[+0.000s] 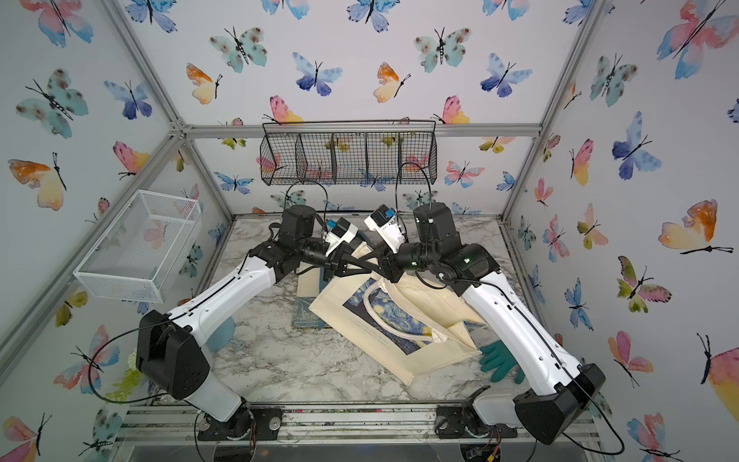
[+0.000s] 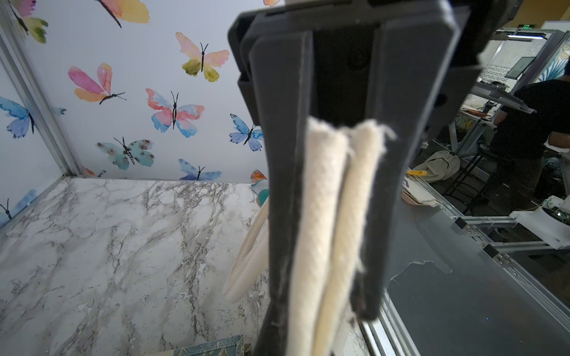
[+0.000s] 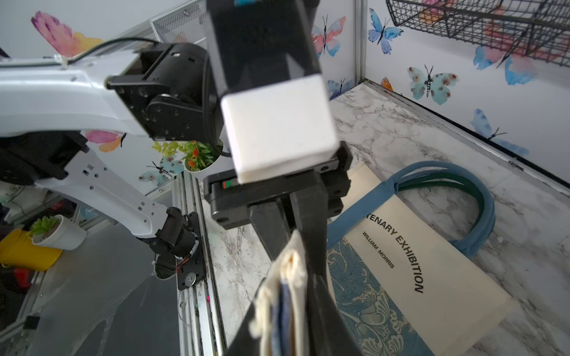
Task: Put away the canvas bag
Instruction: Press the canvas bag.
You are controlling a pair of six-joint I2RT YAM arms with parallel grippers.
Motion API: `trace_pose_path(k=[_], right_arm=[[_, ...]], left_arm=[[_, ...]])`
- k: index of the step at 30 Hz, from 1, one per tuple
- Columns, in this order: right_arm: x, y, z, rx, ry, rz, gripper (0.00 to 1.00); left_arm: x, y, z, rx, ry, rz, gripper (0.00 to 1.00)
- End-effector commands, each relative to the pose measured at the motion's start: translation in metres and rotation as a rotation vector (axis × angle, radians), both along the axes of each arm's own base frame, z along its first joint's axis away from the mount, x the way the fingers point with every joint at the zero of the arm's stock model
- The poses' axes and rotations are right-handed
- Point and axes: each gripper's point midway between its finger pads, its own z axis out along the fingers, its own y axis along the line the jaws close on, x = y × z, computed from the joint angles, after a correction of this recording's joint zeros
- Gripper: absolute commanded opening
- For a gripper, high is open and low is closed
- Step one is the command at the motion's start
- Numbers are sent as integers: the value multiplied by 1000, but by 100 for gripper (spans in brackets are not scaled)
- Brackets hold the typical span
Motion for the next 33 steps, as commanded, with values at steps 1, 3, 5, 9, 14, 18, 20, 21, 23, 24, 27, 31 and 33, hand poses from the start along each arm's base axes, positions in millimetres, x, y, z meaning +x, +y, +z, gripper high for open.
trace_pose_path(k=[1, 3, 5, 9, 14, 18, 20, 21, 23, 24, 27, 31, 33], right_arm=[[-6, -5, -22, -77, 31, 3, 37], [-10, -6, -27, -78, 45, 15, 58], [-14, -6, -32, -77, 64, 23, 64], [-14, -14, -43, -124, 73, -10, 68], [-2, -40, -34, -187, -27, -158, 70], [-4, -52, -24, -205, -77, -192, 74], [-6, -56, -31, -229, -62, -197, 74], [-8, -57, -35, -236, -55, -197, 74], [-8, -63, -40, -250, -63, -220, 74], [-7, -68, -42, -262, -76, -243, 74], [-5, -80, -45, -277, -124, -298, 79], [-16, -77, -55, -254, -88, -257, 80], [-22, -73, -60, -244, -57, -229, 80]], left_arm=[[-14, 26, 47, -138, -151, -114, 0], [-10, 37, 58, -153, -138, -116, 0], [-3, 46, 66, -159, -116, -115, 0], [4, 58, 76, -165, -90, -111, 0], [10, 62, 75, -157, -67, -95, 0], [16, 63, 72, -150, -56, -72, 0], [20, 65, 72, -149, -58, -60, 0], [23, 67, 73, -148, -58, -51, 0], [29, 71, 75, -147, -53, -37, 0], [33, 74, 77, -146, -44, -33, 0], [41, 86, 84, -148, -39, -18, 0], [48, 96, 92, -151, -55, 12, 0], [51, 99, 94, -151, -58, 18, 0]])
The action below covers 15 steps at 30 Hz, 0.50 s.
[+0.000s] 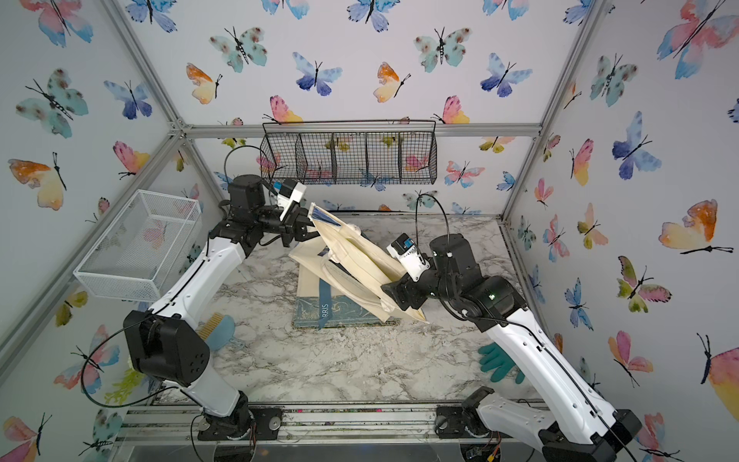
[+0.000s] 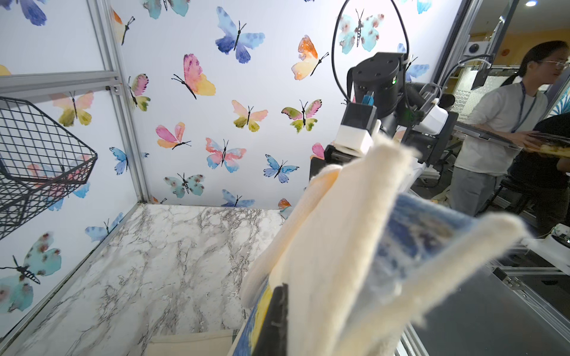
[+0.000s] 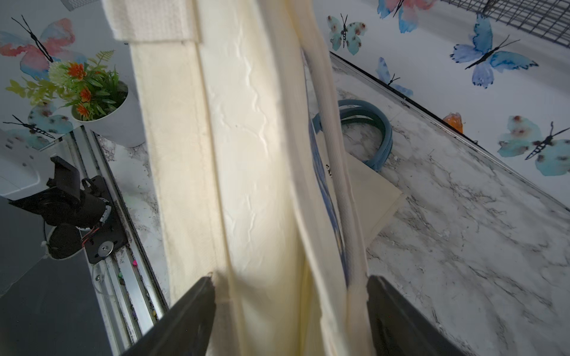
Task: Put away the canvas bag
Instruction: Press the canvas bag.
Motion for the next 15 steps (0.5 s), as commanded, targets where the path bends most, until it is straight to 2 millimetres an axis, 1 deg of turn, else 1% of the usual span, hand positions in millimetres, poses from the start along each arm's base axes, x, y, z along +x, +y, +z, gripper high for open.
trace_pose_path(k=[1, 7, 11, 15], right_arm=[[-10, -1, -13, -3, 58, 21, 80], [-24, -2, -6, 27, 74, 54, 82], [-38, -7, -1, 41, 64, 85, 88], [-47, -13, -6, 20, 77, 89, 90]], left_arm=[[-14, 9, 26, -30, -70, -66, 0], [-6, 14, 23, -26, -58, -45, 0], [-2, 15, 20, -25, -51, -36, 0], [0, 15, 20, -24, -49, -36, 0]])
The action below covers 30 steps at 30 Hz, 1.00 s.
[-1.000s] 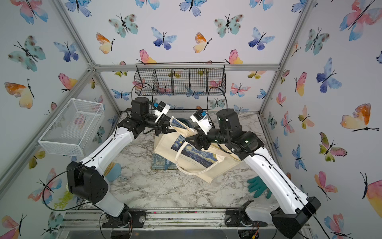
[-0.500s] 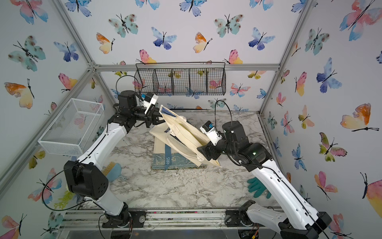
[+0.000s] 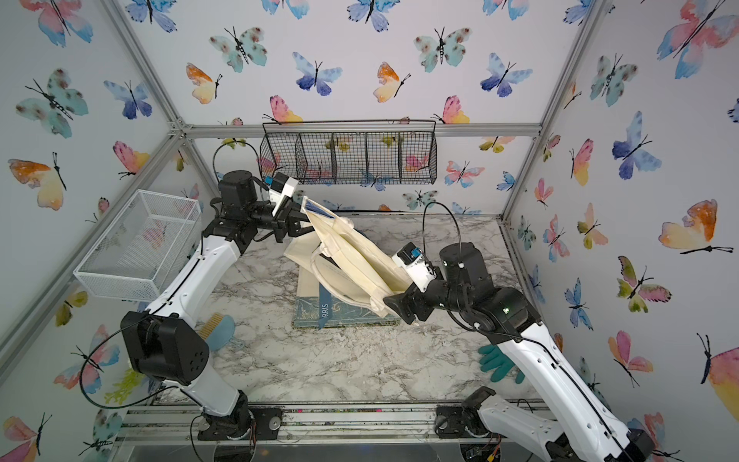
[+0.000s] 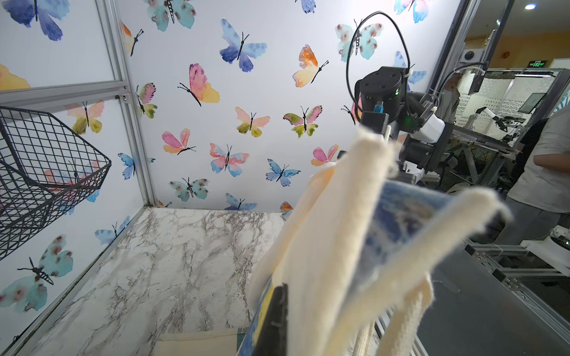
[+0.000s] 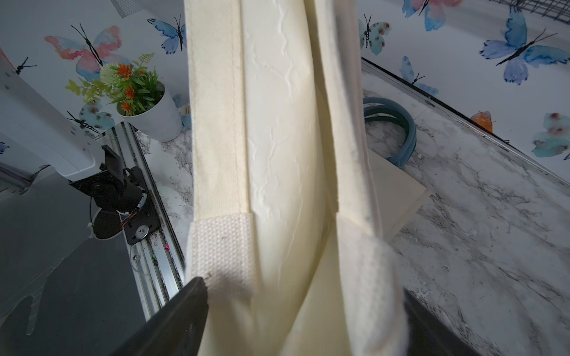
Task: Put away the canvas bag
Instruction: Press the canvas bag.
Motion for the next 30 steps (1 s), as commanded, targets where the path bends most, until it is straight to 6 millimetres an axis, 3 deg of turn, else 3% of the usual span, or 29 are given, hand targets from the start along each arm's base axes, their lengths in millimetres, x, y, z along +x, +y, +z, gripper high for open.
trace_pose_path(k=[1, 10, 15, 20, 26, 27, 30], right_arm=[[-14, -6, -14, -35, 51, 25, 90], [-18, -19, -17, -129, 85, 6, 95], [-13, -28, -32, -198, 106, -33, 98], [1, -30, -39, -198, 92, -106, 98], [18, -28, -34, -156, 28, -167, 100], [20, -28, -34, -148, 19, -174, 98], [20, -24, -34, -143, 36, -164, 81]], left_arm=[[-4, 4, 13, -15, -47, -37, 0], [-1, 4, 11, -13, -34, -38, 0], [1, 3, 12, -13, -35, -32, 0], [1, 4, 11, -10, -24, -21, 0], [-1, 3, 10, -9, -20, -21, 0], [-1, 3, 10, -9, -19, -20, 0], [-2, 3, 11, -9, -22, -20, 0]])
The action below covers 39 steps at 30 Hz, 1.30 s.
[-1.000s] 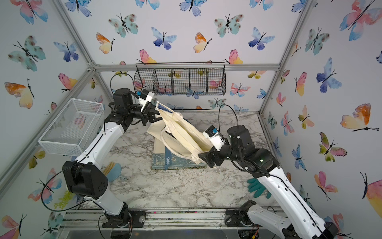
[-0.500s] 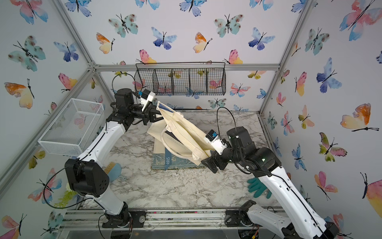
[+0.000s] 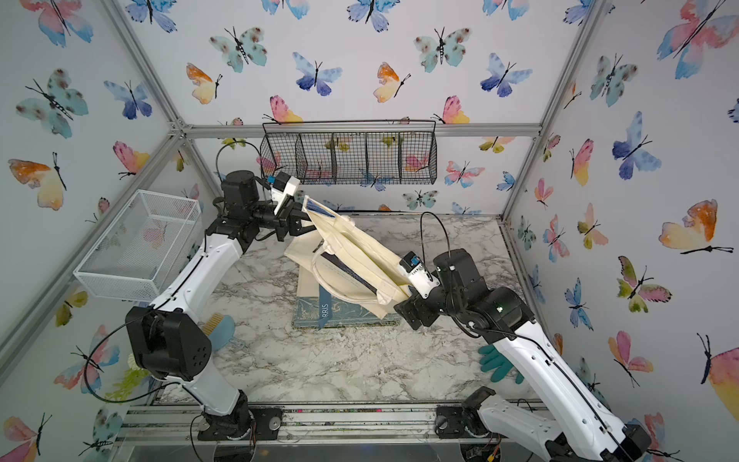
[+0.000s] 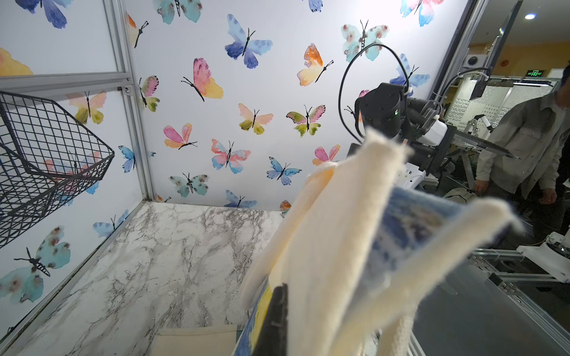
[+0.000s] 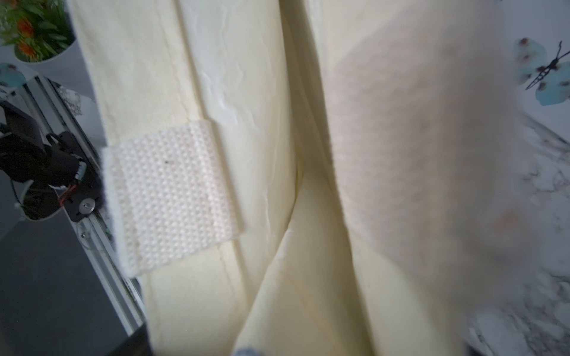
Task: Put away the canvas bag
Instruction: Press the canvas bag.
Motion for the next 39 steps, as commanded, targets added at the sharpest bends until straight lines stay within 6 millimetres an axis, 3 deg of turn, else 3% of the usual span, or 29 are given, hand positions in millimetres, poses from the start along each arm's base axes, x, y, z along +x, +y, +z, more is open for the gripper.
trace_pose_path(k=[1, 2, 5, 7, 17, 18, 21, 26, 29, 32, 33, 34, 35, 36, 39], right_arm=[[8, 4, 11, 34, -32, -19, 75], [8, 6, 14, 41, -35, -14, 70], [9, 7, 27, 61, -70, -4, 36], [9, 6, 36, 62, -95, 4, 26], [5, 3, 61, 40, -134, 36, 28], [5, 3, 63, 44, -136, 37, 26], [3, 6, 65, 52, -128, 52, 3], [-1, 9, 64, 66, -103, 68, 2], [4, 11, 69, 111, -68, 10, 3], [10, 15, 78, 165, -47, -43, 3], [11, 17, 81, 184, -39, -43, 3], [10, 21, 85, 197, -35, -26, 3], [9, 24, 90, 200, -45, 0, 4], [9, 27, 94, 205, -51, 18, 4], [5, 33, 106, 236, -71, 63, 3]], left_arm=[[-11, 3, 17, -14, -52, -24, 0], [-11, 3, 17, -14, -54, -25, 0], [-11, 3, 16, -14, -52, -26, 0], [-12, 3, 15, -14, -51, -26, 0], [-10, 3, 11, -12, -42, -24, 0], [-10, 2, 11, -12, -41, -24, 0], [-11, 3, 12, -12, -44, -22, 0], [-5, 2, 14, -8, -55, 24, 1], [10, 2, 14, 6, -56, 152, 12], [41, 10, 26, -35, 2, 393, 18], [52, 17, 33, -47, 19, 474, 17], [62, 25, 38, -50, 38, 553, 23], [72, 32, 43, -49, 54, 627, 37], [84, 43, 47, -40, 61, 731, 43], [109, 90, 58, -9, -10, 1104, 43]])
